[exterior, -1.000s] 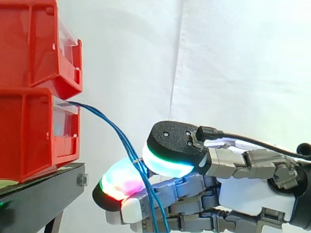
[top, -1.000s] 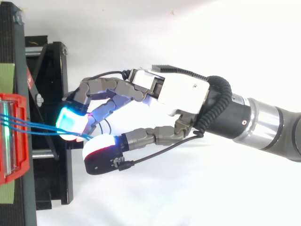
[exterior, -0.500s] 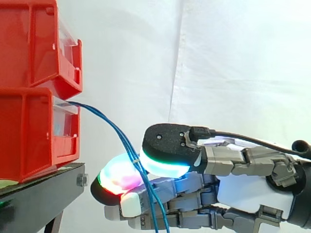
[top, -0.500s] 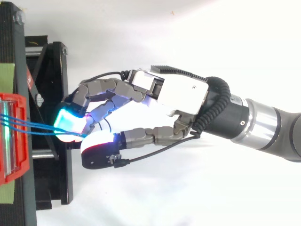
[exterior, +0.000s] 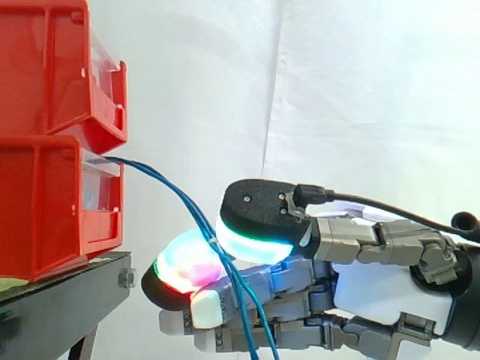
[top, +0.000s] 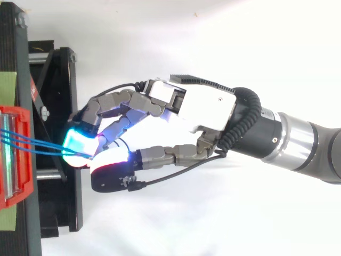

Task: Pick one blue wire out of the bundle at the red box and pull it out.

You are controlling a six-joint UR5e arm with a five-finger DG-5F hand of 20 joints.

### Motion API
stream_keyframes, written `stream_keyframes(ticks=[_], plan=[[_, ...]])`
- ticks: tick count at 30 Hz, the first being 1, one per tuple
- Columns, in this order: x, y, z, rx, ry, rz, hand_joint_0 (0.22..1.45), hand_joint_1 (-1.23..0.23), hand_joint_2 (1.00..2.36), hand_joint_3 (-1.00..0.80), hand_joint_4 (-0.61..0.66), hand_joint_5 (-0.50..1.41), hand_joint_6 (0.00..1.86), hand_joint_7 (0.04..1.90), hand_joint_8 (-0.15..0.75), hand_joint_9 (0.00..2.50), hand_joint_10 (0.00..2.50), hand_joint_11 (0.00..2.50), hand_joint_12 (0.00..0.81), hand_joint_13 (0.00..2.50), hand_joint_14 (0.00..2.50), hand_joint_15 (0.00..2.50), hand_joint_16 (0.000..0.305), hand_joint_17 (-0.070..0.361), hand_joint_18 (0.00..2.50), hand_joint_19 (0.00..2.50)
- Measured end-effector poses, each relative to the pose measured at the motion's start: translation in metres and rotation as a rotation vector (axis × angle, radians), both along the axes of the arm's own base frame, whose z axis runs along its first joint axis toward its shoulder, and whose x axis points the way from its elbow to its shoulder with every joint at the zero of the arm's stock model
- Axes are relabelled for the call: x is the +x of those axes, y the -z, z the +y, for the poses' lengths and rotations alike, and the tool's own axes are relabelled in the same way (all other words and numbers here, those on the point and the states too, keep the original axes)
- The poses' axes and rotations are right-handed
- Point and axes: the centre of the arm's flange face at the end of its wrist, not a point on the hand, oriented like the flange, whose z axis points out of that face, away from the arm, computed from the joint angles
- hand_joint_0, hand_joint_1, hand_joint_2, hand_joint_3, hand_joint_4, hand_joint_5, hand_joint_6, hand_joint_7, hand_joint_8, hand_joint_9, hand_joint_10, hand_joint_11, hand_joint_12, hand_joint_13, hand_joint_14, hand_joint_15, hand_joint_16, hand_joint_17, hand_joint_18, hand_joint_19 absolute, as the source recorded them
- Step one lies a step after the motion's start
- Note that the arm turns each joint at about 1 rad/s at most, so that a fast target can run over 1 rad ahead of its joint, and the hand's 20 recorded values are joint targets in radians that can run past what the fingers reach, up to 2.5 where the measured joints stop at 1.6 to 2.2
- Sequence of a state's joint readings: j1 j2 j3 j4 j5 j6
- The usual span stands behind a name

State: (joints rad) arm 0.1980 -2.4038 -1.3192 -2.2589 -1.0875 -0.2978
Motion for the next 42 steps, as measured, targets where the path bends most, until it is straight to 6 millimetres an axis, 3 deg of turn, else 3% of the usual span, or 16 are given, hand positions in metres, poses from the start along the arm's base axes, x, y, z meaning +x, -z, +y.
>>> stream_keyframes(ticks=[11, 24, 42], plan=[[0.0006, -0.0009, 0.0017, -0.001, -0.002, -0.007, 0.56, -0.75, 1.01, -0.37, 0.23, -0.14, 0.84, 1.06, 0.289, 0.94, 0.01, 0.49, 0.313, 0.55, 0.01, 0.22, 0.052, 0.116, 0.31, 0.3], [0.0007, -0.0011, 0.0015, 0.0, -0.001, -0.009, 0.59, -0.79, 1.02, -0.18, 0.08, -0.15, 0.9, 1.08, 0.293, 0.94, 0.01, 0.53, 0.315, 0.6, 0.01, 0.25, 0.052, 0.116, 0.39, 0.32], [0.001, -0.0016, -0.0006, 0.001, -0.014, -0.012, 0.58, -0.7, 1.01, -0.19, 0.19, -0.15, 0.85, 1.03, 0.319, 0.99, 0.01, 0.49, 0.347, 0.62, 0.01, 0.24, 0.059, 0.132, 0.4, 0.32]])
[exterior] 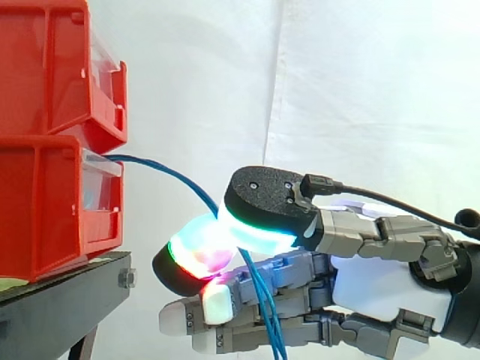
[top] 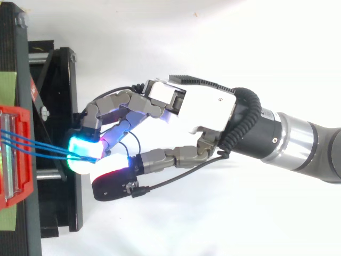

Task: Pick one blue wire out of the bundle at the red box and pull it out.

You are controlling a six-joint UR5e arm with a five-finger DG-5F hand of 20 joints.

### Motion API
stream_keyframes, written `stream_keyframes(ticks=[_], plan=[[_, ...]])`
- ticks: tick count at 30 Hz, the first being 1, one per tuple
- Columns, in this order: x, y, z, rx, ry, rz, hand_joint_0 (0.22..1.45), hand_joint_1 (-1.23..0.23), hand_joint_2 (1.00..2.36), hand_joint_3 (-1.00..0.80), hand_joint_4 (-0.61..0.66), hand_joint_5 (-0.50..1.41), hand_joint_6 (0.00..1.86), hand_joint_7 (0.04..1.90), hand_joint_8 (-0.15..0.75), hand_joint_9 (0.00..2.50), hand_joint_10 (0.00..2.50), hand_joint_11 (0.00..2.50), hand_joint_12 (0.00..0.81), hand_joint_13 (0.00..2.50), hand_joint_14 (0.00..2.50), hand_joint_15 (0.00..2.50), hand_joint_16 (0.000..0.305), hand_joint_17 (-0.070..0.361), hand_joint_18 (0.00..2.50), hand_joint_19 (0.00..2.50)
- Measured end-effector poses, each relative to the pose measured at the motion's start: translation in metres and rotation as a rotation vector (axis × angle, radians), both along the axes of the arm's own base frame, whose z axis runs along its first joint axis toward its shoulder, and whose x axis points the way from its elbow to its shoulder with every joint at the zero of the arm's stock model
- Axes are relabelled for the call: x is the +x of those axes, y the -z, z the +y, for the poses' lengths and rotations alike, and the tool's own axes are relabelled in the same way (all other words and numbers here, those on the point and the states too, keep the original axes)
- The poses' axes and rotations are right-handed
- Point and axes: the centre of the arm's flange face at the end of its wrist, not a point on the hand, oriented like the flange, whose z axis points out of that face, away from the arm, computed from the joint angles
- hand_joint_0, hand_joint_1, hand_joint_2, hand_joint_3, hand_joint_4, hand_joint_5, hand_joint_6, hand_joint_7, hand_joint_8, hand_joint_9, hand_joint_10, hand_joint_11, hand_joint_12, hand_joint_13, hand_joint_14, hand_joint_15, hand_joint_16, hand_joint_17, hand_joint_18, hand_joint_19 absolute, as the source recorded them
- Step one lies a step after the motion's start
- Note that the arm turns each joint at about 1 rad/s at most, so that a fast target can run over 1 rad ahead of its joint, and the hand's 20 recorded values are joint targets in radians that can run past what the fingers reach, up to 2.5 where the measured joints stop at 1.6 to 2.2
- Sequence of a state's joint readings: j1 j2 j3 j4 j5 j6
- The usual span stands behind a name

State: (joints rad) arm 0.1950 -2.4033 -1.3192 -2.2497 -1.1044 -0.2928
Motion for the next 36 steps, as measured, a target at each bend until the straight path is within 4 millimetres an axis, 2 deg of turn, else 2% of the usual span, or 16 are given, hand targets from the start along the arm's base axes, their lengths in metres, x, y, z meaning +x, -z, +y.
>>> stream_keyframes(ticks=[9, 14, 19, 24, 30, 32, 35, 36], plan=[[0.0, -0.008, -0.001, 0.032, -0.042, -0.017, 0.58, -0.64, 1.01, -0.13, 0.18, -0.15, 0.84, 1.02, 0.335, 1.0, 0.01, 0.49, 0.369, 0.63, 0.01, 0.24, 0.063, 0.141, 0.41, 0.31], [-0.003, -0.021, -0.002, 0.048, -0.054, -0.003, 0.6, -0.7, 1.01, -0.08, 0.21, -0.15, 0.85, 0.98, 0.334, 0.97, 0.01, 0.51, 0.37, 0.63, 0.01, 0.24, 0.063, 0.141, 0.42, 0.3], [-0.007, -0.022, -0.005, 0.056, -0.058, 0.036, 0.6, -0.74, 1.01, -0.1, 0.21, -0.16, 0.85, 0.96, 0.322, 0.95, 0.01, 0.51, 0.359, 0.62, 0.01, 0.24, 0.06, 0.136, 0.41, 0.29], [-0.01, -0.021, -0.008, 0.078, -0.07, 0.062, 0.59, -0.74, 1.01, -0.1, 0.24, -0.15, 0.84, 1.0, 0.324, 0.98, 0.01, 0.51, 0.36, 0.62, 0.01, 0.24, 0.062, 0.139, 0.42, 0.3], [-0.015, -0.032, -0.014, 0.079, -0.067, 0.087, 0.58, -0.7, 1.0, -0.1, 0.26, -0.15, 0.83, 1.02, 0.349, 1.01, 0.01, 0.48, 0.386, 0.64, 0.01, 0.24, 0.067, 0.151, 0.43, 0.29], [-0.016, -0.033, -0.015, 0.076, -0.065, 0.101, 0.55, -0.67, 1.13, -0.14, 0.27, -0.14, 0.83, 1.02, 0.351, 1.01, 0.01, 0.48, 0.395, 0.64, 0.01, 0.23, 0.069, 0.155, 0.43, 0.3], [-0.018, -0.032, -0.016, 0.072, -0.067, 0.122, 0.54, -0.61, 1.2, -0.17, 0.27, -0.14, 0.82, 1.02, 0.356, 1.02, 0.01, 0.48, 0.397, 0.65, 0.01, 0.23, 0.069, 0.156, 0.43, 0.3], [-0.019, -0.032, -0.016, 0.071, -0.068, 0.126, 0.54, -0.59, 1.17, -0.17, 0.27, -0.14, 0.81, 1.03, 0.357, 1.02, 0.01, 0.48, 0.396, 0.64, 0.01, 0.23, 0.069, 0.156, 0.42, 0.3]])
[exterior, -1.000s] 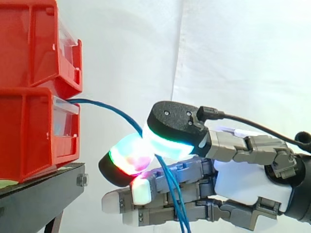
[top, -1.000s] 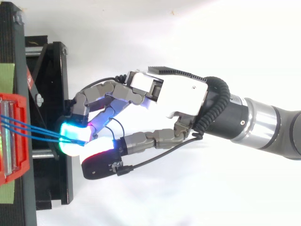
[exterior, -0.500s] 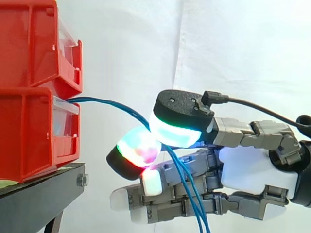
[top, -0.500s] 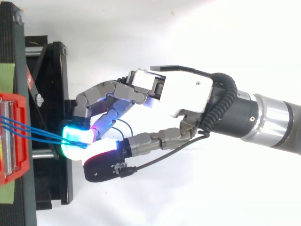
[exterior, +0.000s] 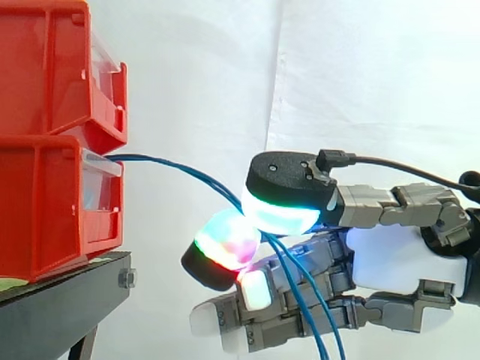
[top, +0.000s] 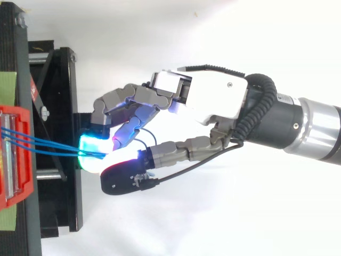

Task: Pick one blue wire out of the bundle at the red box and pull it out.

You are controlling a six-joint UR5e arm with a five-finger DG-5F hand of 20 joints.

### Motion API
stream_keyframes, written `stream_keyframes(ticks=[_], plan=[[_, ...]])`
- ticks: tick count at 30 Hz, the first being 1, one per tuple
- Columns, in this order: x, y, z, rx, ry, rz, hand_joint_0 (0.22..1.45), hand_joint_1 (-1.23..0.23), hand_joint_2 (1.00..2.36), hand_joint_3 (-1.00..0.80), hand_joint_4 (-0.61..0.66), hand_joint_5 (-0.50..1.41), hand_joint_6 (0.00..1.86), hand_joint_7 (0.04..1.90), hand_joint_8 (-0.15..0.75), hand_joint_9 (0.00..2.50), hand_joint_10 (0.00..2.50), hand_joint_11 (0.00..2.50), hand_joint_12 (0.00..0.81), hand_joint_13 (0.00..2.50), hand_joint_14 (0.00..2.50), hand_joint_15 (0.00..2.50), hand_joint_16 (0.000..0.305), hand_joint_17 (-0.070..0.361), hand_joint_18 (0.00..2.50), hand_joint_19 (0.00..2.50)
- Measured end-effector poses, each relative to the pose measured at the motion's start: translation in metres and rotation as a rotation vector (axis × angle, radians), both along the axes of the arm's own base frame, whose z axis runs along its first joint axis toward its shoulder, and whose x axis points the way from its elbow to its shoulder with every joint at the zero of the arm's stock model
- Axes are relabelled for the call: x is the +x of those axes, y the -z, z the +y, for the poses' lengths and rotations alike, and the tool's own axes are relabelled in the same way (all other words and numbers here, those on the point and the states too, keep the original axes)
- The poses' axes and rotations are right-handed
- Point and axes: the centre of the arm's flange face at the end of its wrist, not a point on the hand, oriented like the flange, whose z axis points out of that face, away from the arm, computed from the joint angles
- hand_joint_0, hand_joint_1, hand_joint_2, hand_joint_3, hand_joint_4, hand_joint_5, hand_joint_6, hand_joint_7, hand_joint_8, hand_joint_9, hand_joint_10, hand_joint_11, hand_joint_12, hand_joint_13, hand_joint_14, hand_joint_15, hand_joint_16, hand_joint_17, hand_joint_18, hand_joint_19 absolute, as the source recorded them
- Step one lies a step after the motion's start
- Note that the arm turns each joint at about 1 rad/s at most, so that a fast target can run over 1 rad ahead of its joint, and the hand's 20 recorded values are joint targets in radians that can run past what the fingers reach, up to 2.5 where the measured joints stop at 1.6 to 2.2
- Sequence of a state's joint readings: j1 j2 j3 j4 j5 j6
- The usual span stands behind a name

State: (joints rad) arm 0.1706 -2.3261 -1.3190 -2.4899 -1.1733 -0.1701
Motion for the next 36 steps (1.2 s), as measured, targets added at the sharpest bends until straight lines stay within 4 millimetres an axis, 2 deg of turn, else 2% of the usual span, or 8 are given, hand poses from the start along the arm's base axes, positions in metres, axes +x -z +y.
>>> stream_keyframes(ticks=[1, 2, 4, 9, 11, 18, 24, 36], plan=[[0.0, 0.0, 0.0, -0.001, -0.002, 0.003, 0.54, -0.58, 1.18, -0.17, 0.27, -0.14, 0.81, 1.02, 0.352, 1.02, 0.01, 0.47, 0.394, 0.64, 0.01, 0.24, 0.069, 0.155, 0.42, 0.3], [0.0, 0.0, 0.0, -0.003, -0.004, 0.005, 0.58, -0.54, 1.06, -0.15, 0.26, -0.14, 0.81, 0.99, 0.344, 1.01, 0.01, 0.48, 0.387, 0.64, 0.01, 0.24, 0.067, 0.151, 0.4, 0.31], [-0.001, -0.001, 0.0, -0.004, -0.006, 0.006, 0.59, -0.53, 1.0, -0.14, 0.25, -0.13, 0.8, 1.01, 0.344, 1.01, 0.01, 0.47, 0.383, 0.63, 0.01, 0.24, 0.066, 0.15, 0.39, 0.32], [-0.001, -0.009, -0.002, -0.008, -0.004, -0.001, 0.59, -0.51, 1.01, -0.18, 0.26, -0.13, 0.79, 1.03, 0.333, 1.01, 0.01, 0.5, 0.372, 0.62, 0.01, 0.25, 0.063, 0.142, 0.37, 0.32], [-0.002, -0.012, -0.004, -0.01, -0.001, -0.004, 0.58, -0.5, 1.01, -0.27, 0.23, -0.14, 0.79, 1.06, 0.309, 0.99, 0.01, 0.51, 0.345, 0.6, 0.01, 0.27, 0.057, 0.128, 0.33, 0.34], [-0.003, -0.018, -0.009, -0.011, 0.005, -0.01, 0.56, -0.52, 1.01, -0.3, 0.21, -0.14, 0.81, 1.07, 0.297, 0.98, 0.02, 0.53, 0.33, 0.59, 0.01, 0.28, 0.053, 0.119, 0.31, 0.34], [-0.003, -0.025, -0.012, -0.012, 0.01, -0.019, 0.57, -0.66, 1.01, -0.27, 0.21, -0.15, 0.84, 1.07, 0.298, 0.97, 0.02, 0.54, 0.33, 0.6, 0.01, 0.27, 0.052, 0.118, 0.33, 0.33], [-0.004, -0.026, -0.015, -0.014, 0.015, -0.018, 0.6, -0.79, 1.01, -0.21, 0.2, -0.17, 0.87, 1.01, 0.295, 0.9, 0.01, 0.56, 0.33, 0.6, 0.01, 0.27, 0.054, 0.121, 0.36, 0.31]])
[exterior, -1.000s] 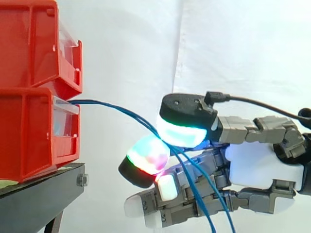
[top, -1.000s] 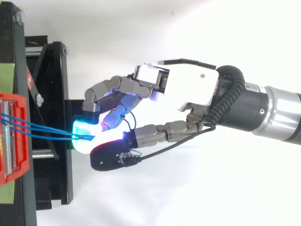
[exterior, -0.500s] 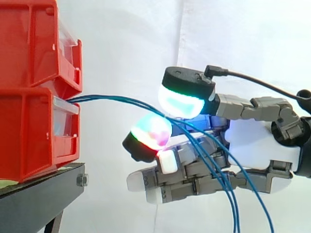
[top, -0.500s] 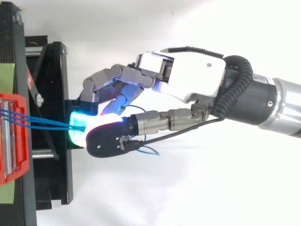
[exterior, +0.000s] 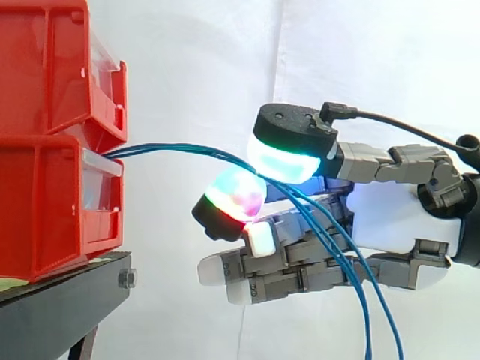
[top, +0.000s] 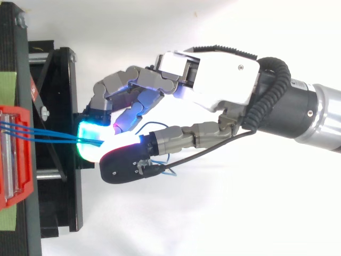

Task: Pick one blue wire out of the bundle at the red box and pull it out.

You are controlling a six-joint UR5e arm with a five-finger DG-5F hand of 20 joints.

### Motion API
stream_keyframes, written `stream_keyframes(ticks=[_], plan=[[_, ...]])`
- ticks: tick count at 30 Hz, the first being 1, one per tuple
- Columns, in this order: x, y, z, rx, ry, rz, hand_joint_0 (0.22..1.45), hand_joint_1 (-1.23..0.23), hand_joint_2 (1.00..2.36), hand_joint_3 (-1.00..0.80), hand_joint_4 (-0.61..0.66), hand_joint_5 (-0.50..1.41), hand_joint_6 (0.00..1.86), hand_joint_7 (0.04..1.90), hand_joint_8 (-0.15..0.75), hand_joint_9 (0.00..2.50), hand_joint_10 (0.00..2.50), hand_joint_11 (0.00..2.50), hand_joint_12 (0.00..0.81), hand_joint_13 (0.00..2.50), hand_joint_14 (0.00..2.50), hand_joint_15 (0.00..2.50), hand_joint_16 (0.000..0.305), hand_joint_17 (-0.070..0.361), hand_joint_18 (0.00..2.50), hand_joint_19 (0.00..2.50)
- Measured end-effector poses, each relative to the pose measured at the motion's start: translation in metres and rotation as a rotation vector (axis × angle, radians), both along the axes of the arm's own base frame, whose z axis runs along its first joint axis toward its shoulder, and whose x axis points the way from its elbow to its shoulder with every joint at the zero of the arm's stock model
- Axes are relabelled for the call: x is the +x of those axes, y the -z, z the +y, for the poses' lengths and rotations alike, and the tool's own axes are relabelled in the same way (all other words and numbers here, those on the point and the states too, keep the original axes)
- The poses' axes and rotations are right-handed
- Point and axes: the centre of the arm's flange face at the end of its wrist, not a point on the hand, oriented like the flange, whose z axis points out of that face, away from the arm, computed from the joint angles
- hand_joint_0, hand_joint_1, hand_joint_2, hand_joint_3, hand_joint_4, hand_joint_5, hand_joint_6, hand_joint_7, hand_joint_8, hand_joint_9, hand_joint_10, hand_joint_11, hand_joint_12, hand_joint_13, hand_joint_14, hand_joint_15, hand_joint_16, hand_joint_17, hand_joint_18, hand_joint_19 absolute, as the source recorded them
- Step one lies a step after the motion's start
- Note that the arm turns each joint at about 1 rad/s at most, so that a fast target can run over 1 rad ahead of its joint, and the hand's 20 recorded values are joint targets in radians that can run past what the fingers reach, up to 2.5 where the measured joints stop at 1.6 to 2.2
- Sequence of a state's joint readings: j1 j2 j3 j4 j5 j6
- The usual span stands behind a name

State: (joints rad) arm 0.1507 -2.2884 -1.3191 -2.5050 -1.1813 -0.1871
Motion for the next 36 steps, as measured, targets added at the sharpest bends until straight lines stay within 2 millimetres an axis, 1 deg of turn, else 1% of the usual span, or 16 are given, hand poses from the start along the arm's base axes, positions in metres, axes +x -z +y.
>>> stream_keyframes(ticks=[7, 9, 11, 15, 17, 20, 22, 30, 36], plan=[[0.0, -0.0001, -0.0011, -0.003, 0.001, 0.0, 0.61, -0.82, 1.02, -0.19, 0.24, -0.18, 0.85, 1.04, 0.291, 0.88, 0.02, 0.56, 0.326, 0.59, 0.01, 0.27, 0.053, 0.118, 0.34, 0.29], [0.0001, -0.0001, -0.0012, -0.006, 0.002, 0.001, 0.61, -0.79, 1.02, -0.2, 0.26, -0.18, 0.84, 1.05, 0.292, 0.89, 0.02, 0.56, 0.326, 0.59, 0.01, 0.27, 0.053, 0.118, 0.34, 0.3], [0.0001, -0.0001, -0.0014, -0.012, 0.004, 0.002, 0.61, -0.76, 1.02, -0.18, 0.3, -0.17, 0.83, 1.01, 0.301, 0.9, 0.01, 0.55, 0.338, 0.6, 0.01, 0.28, 0.055, 0.123, 0.36, 0.3], [0.0, -0.0002, -0.0033, -0.023, 0.007, 0.003, 0.61, -0.7, 1.01, -0.17, 0.35, -0.14, 0.74, 1.03, 0.321, 0.94, 0.02, 0.54, 0.362, 0.62, 0.01, 0.27, 0.06, 0.135, 0.37, 0.28], [-0.0001, -0.0001, -0.0043, -0.024, 0.009, 0.004, 0.6, -0.66, 1.01, -0.14, 0.34, -0.14, 0.72, 1.03, 0.329, 0.96, 0.01, 0.54, 0.375, 0.62, 0.01, 0.27, 0.062, 0.14, 0.38, 0.29], [-0.0002, 0.0, -0.0048, -0.023, 0.009, 0.004, 0.6, -0.64, 1.0, -0.14, 0.3, -0.14, 0.75, 1.0, 0.339, 0.98, 0.01, 0.57, 0.393, 0.63, 0.01, 0.26, 0.066, 0.148, 0.38, 0.28], [-0.0002, 0.0, -0.0046, -0.023, 0.007, 0.004, 0.59, -0.66, 1.0, -0.12, 0.31, -0.15, 0.8, 0.95, 0.344, 0.98, 0.01, 0.57, 0.395, 0.63, 0.01, 0.27, 0.066, 0.149, 0.39, 0.28], [0.0002, -0.0007, -0.0031, -0.023, -0.017, 0.002, 0.59, -0.73, 1.01, -0.15, 0.29, -0.17, 0.85, 0.93, 0.328, 0.94, 0.02, 0.58, 0.38, 0.62, 0.01, 0.27, 0.063, 0.142, 0.38, 0.29], [0.0004, -0.0009, -0.0029, -0.023, -0.02, 0.001, 0.63, -0.78, 1.02, -0.19, 0.22, -0.18, 0.85, 0.94, 0.289, 0.87, 0.02, 0.6, 0.336, 0.59, 0.01, 0.28, 0.054, 0.121, 0.33, 0.29]])
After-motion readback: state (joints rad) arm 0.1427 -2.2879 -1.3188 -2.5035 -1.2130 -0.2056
